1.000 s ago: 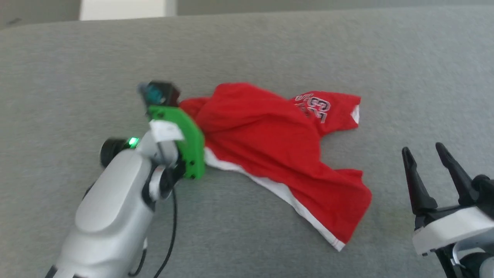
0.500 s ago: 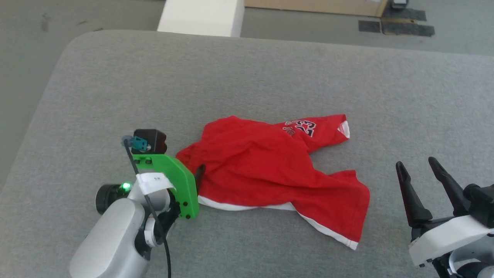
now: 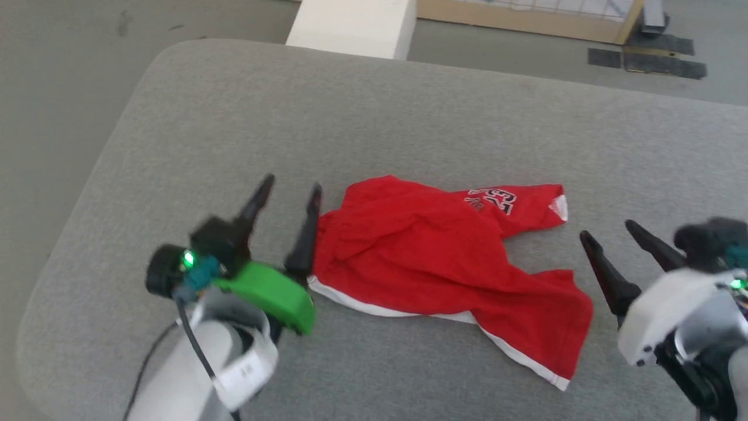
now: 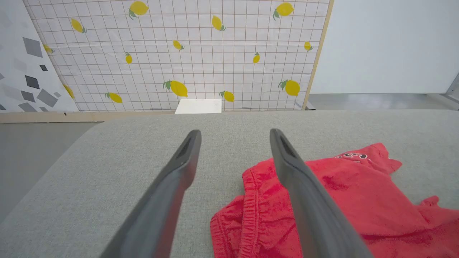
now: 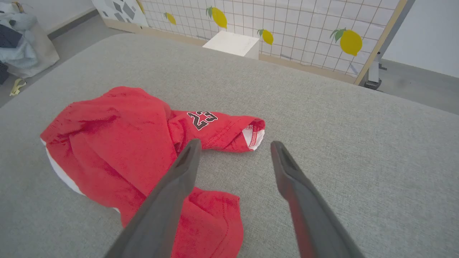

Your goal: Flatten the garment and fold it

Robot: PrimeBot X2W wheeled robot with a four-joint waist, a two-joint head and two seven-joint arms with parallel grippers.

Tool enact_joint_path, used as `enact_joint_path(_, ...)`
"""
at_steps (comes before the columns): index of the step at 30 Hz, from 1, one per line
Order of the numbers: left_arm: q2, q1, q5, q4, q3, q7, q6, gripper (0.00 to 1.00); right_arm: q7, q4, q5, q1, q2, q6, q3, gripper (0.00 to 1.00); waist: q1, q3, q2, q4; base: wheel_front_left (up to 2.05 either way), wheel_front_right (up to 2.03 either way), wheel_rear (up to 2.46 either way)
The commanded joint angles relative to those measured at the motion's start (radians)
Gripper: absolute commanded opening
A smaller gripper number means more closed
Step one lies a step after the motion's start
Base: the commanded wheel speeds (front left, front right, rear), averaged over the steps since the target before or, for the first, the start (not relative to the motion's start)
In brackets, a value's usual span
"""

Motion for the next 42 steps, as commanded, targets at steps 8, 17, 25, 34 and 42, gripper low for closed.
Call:
enact_joint_path(8, -0.040, 0.021, 0.052, 0.045, -0.071, -0.104, -0.035, 1.00, 0.266, 0.156, 0.051, -0.254, -0.101, -0.001, 0.123, 1.00, 0.0000, 0.089, 0.0000, 0.101, 0.00, 0.00, 0.00)
enact_joint_path(17, -0.099, -0.018, 0.052, 0.071, -0.103, -0.124, -0.044, 1.00, 0.463, 0.344, 0.027, -0.459, -0.148, -0.001, 0.187, 1.00, 0.0000, 0.143, 0.0000, 0.185, 0.00, 0.00, 0.00)
enact_joint_path(25, -0.115, -0.028, 0.048, 0.067, -0.107, -0.133, -0.039, 1.00, 0.488, 0.447, -0.011, -0.459, -0.199, -0.001, 0.231, 0.98, 0.0000, 0.166, 0.0000, 0.215, 0.00, 0.00, 0.00)
enact_joint_path(34, -0.110, -0.036, 0.037, 0.075, -0.099, -0.131, -0.033, 1.00, 0.366, 0.447, -0.012, -0.449, -0.222, -0.001, 0.218, 0.00, 0.0000, 0.141, 0.0000, 0.177, 0.00, 0.00, 0.00)
enact_joint_path(42, -0.101, -0.033, 0.023, 0.073, -0.094, -0.116, -0.026, 1.00, 0.249, 0.397, -0.028, -0.471, -0.262, -0.001, 0.142, 0.00, 0.0000, 0.090, 0.0000, 0.126, 0.00, 0.00, 0.00)
